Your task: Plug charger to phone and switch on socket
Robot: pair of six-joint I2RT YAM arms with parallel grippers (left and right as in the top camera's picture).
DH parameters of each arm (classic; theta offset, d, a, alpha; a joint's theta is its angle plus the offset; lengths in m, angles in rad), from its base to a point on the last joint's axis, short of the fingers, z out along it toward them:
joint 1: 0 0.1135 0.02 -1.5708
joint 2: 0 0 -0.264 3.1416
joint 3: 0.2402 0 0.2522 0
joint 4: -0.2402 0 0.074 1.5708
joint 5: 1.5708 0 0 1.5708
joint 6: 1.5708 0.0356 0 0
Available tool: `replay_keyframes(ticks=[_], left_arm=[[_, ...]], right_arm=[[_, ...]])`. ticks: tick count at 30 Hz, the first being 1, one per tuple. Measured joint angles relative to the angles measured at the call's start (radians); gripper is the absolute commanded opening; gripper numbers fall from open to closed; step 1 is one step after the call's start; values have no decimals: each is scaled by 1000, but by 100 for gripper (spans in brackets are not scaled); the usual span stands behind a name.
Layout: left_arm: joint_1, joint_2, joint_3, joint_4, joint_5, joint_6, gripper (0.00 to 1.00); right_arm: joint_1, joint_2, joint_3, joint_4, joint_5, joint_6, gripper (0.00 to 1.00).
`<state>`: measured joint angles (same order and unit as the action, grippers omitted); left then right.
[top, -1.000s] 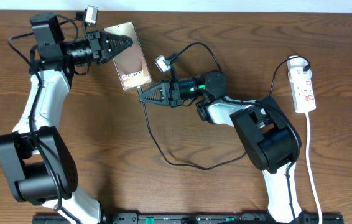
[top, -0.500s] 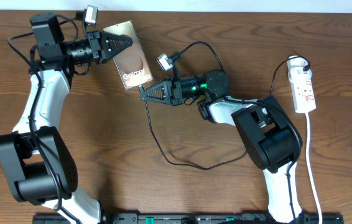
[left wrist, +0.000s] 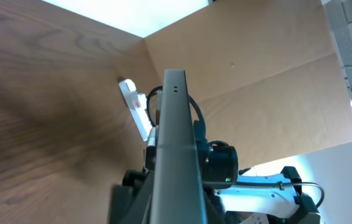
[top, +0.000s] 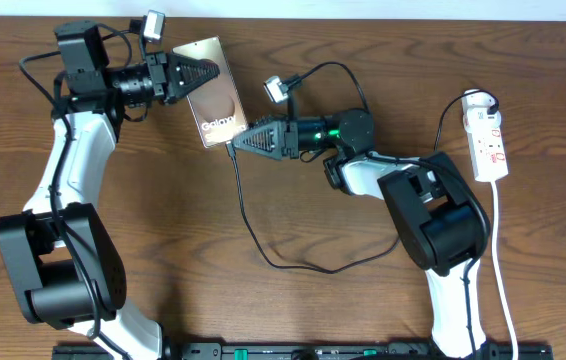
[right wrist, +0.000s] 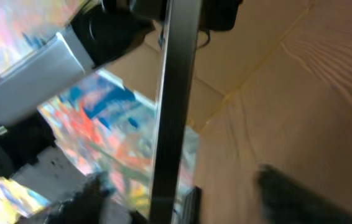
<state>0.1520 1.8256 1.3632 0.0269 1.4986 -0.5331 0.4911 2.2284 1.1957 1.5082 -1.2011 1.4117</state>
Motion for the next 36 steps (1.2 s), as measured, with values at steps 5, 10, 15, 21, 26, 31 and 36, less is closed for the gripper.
replay_keyframes(ticks=[5, 10, 15, 21, 26, 31, 36], left_arm=[[0, 0, 0, 0, -13, 0, 7], [4, 0, 0, -65, -99, 8, 7], [43, 0, -1, -166, -206, 23, 7], [141, 0, -1, -238, -232, 45, 7], [213, 0, -1, -305, -246, 87, 7], [240, 0, -6, -499, -369, 195, 7], [237, 1, -48, -574, -502, 269, 7]], right_arm=[[0, 0, 0, 0, 0, -2, 99], [0, 0, 0, 0, -8, -2, 99], [0, 0, 0, -1, -18, -2, 99], [-1, 0, 0, -1, -24, -2, 99], [-2, 0, 0, -3, -27, -2, 99], [-2, 0, 0, -4, -31, -3, 99], [-2, 0, 0, -4, -32, -3, 99]])
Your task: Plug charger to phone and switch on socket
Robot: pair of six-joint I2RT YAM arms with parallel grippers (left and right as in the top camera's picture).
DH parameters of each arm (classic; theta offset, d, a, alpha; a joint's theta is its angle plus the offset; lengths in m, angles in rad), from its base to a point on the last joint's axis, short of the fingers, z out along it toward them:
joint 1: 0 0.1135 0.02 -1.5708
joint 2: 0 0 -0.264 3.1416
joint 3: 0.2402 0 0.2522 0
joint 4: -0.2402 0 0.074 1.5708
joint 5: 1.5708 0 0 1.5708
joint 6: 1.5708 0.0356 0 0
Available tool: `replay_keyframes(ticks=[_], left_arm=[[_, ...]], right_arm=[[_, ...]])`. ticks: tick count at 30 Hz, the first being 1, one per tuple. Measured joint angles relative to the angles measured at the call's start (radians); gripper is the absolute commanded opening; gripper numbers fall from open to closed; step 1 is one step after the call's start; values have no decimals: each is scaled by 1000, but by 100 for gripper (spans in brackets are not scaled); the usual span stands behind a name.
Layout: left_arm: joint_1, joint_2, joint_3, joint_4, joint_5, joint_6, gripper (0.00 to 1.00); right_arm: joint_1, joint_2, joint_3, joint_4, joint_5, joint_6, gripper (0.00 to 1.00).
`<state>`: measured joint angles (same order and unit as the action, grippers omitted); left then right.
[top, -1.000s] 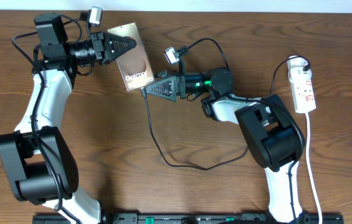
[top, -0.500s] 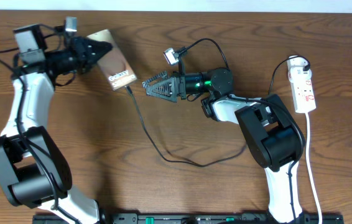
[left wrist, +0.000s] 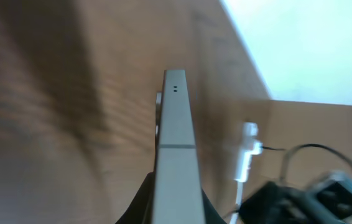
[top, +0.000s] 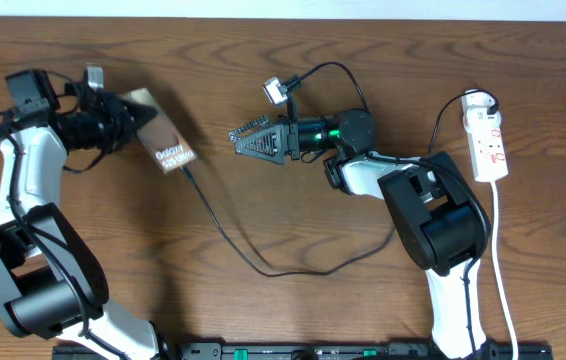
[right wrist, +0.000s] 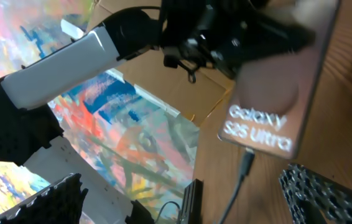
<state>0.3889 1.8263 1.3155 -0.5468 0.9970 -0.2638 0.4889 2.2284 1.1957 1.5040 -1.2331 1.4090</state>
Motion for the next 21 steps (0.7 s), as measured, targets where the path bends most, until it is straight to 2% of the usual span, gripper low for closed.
replay_keyframes(ticks=[7, 15, 21], left_arm=[[0, 103, -49, -2, -85, 33, 7], [0, 243, -50, 0, -96, 34, 8], [0, 259, -50, 1, -103, 36, 7]], right_arm=[[0, 0, 0, 0, -2, 0, 99], [0, 0, 0, 0, -2, 0, 99], [0, 0, 0, 0, -2, 0, 99]])
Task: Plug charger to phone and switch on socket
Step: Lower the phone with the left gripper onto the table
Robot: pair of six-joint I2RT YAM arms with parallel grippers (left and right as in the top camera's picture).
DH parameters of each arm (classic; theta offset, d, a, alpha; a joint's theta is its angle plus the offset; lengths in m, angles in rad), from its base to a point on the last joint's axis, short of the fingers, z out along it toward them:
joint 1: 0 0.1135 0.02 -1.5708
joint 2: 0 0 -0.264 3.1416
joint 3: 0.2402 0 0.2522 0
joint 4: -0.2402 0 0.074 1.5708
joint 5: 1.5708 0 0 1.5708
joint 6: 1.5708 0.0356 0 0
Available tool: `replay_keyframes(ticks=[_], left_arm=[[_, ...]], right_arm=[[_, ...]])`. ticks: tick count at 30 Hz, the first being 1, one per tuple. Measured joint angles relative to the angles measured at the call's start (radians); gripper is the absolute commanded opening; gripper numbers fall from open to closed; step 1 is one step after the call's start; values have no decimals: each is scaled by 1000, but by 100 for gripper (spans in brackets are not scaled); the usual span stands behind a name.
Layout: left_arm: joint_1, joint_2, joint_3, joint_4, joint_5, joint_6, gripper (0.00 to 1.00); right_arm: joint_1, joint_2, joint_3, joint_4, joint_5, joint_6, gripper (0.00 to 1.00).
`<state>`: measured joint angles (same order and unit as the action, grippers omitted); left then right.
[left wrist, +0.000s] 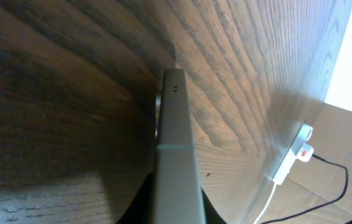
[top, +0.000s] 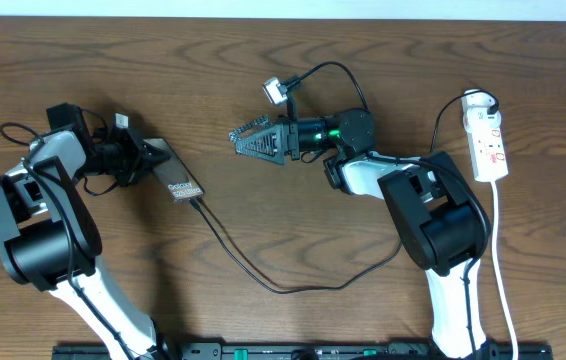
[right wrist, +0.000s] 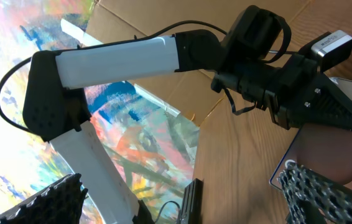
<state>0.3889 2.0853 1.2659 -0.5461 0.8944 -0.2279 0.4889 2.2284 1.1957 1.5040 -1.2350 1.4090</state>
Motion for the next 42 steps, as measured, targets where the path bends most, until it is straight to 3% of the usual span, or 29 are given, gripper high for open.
replay_keyframes(ticks=[13, 16, 24, 28, 32, 42], left_arm=[[0, 0, 0, -20, -35, 19, 8], [0, 0, 0, -23, -39, 20, 33], [0, -2, 0, -37, -35, 15, 37], [0, -2, 0, -45, -30, 15, 44], [0, -5, 3, -60, -6, 13, 61], [-1, -19, 9, -124, -29, 13, 69]], right_arm=[[0, 0, 0, 0, 0, -3, 99], [0, 0, 0, 0, 0, -3, 99], [0, 0, 0, 0, 0, -3, 99], [0, 0, 0, 0, 0, -3, 99], [0, 0, 0, 0, 0, -3, 99], [0, 0, 0, 0, 0, -3, 99]])
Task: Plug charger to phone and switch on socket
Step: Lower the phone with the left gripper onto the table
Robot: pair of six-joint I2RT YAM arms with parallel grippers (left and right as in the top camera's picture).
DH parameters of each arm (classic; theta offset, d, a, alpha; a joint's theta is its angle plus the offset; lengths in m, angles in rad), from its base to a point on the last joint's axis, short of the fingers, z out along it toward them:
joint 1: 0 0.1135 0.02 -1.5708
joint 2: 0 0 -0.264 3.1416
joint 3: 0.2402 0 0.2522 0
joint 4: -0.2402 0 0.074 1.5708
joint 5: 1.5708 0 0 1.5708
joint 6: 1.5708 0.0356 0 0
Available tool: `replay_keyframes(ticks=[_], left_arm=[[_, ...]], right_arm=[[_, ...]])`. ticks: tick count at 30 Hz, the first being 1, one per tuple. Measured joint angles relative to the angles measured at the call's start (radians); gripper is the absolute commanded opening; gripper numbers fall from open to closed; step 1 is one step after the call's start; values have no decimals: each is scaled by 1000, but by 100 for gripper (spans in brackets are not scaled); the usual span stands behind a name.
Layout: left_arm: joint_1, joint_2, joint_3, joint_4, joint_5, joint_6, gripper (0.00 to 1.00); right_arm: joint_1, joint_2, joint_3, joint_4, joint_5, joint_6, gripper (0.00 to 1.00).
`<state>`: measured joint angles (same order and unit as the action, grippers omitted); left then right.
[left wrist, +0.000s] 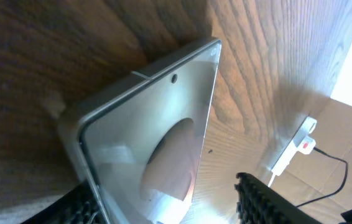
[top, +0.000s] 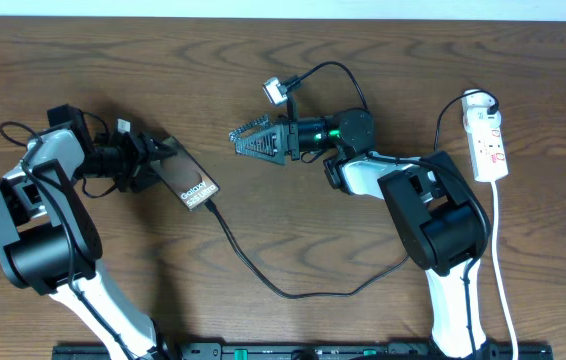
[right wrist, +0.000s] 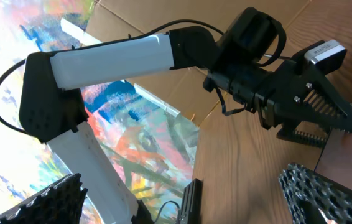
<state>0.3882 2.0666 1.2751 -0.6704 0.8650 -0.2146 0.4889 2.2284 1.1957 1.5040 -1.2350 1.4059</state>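
Observation:
The phone point(top: 192, 179) lies flat on the wooden table at the left, its "Galaxy" lettering facing up. A black charger cable point(top: 263, 277) is plugged into its lower end point(top: 210, 208) and loops right under the right arm. My left gripper point(top: 160, 163) is open at the phone's upper end. In the left wrist view the phone point(left wrist: 157, 124) lies between the spread fingers point(left wrist: 269, 199). My right gripper point(top: 235, 140) is open and empty above the table's middle. The white socket strip point(top: 488, 135) lies at the far right, also seen small as the strip point(left wrist: 294, 146).
The right wrist view looks across at the left arm point(right wrist: 120, 62) and the left gripper point(right wrist: 306, 109). The strip's white lead point(top: 503, 280) runs down the right edge of the table point(top: 293, 60). Both arm bases stand at the front.
The left gripper held the phone on its edge on the table; now it is open and the phone lies flat, slightly further right. The right arm has not moved.
The left gripper first held the phone up near the middle, with the right gripper at its lower end by the cable. Then the right gripper was open and apart, and the phone, cable attached, was at the left. It stood on edge there, and now lies flat and released.

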Motion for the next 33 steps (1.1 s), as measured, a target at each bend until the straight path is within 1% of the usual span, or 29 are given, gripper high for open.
replay_keyframes(ticks=[3, 6, 12, 17, 33], left_arm=[[0, -2, 2, -17, -5, 2, 74], [0, -4, 5, -39, -10, 2, 75], [-1, -15, 8, -115, -66, 2, 77], [-3, -21, 12, -154, -108, 1, 78], [-3, -25, 14, -226, -154, -18, 78]], right_arm=[[0, 0, 0, 0, 0, 0, 99], [0, 0, 0, 0, 0, 0, 99], [0, 0, 0, 0, 0, 0, 99], [0, 0, 0, 0, 0, 0, 99], [0, 0, 0, 0, -2, 0, 99]])
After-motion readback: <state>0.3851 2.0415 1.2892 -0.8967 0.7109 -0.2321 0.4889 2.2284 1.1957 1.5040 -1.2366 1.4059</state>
